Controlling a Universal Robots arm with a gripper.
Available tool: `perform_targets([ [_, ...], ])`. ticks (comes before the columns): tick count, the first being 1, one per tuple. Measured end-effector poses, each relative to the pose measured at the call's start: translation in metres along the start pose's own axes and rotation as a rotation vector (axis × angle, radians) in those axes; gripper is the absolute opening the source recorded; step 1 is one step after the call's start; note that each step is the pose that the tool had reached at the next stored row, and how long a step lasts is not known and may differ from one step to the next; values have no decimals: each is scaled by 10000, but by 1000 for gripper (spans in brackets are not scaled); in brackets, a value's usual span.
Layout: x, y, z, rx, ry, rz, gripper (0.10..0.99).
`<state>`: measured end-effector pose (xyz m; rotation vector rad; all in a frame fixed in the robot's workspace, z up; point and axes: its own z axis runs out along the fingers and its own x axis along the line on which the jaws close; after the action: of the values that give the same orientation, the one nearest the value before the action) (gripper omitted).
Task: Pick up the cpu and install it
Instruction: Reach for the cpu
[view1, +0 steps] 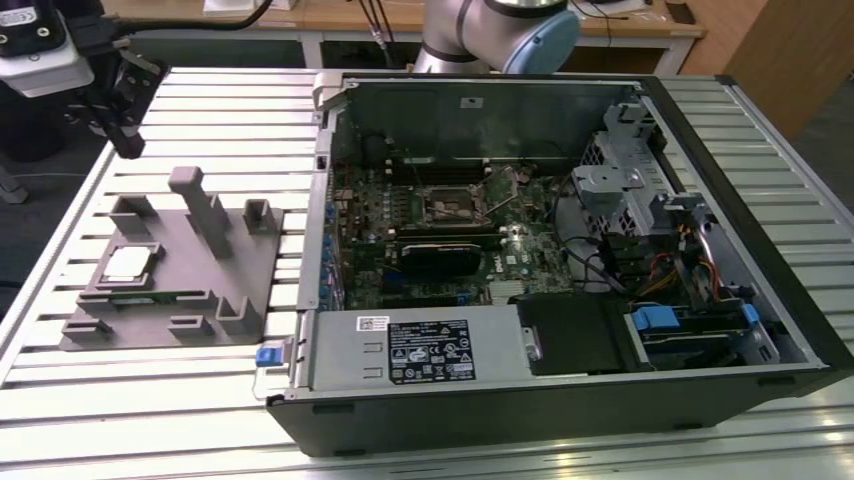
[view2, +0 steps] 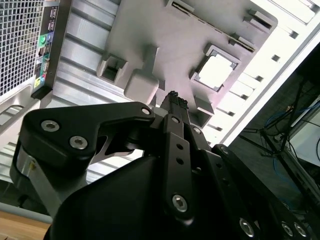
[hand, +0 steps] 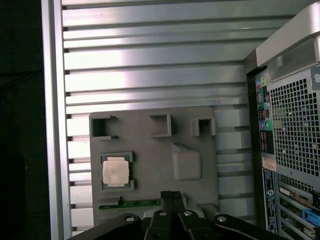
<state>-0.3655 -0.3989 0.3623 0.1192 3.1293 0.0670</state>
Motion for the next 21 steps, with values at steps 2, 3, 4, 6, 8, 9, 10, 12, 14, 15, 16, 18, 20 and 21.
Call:
perform_targets([
  [2,32,-3,3,-1,0,0,106],
  [3,48,-4,3,0,1,0,106],
  [4,63,-5,5,0,1,0,106],
  [6,102,-8,8,0,1,0,106],
  [8,144,-12,11,0,2,0,106],
  [9,169,-14,12,0,3,0,106],
  [10,195,-16,14,0,3,0,106],
  [12,251,-20,16,1,6,-1,106],
  [14,307,-25,19,1,7,-1,106],
  [15,335,-27,20,1,7,0,106],
  [16,364,-29,22,1,8,1,106],
  [18,414,-33,25,0,9,0,106],
  [20,461,-36,27,1,13,0,106],
  [21,484,-38,29,1,14,1,106],
])
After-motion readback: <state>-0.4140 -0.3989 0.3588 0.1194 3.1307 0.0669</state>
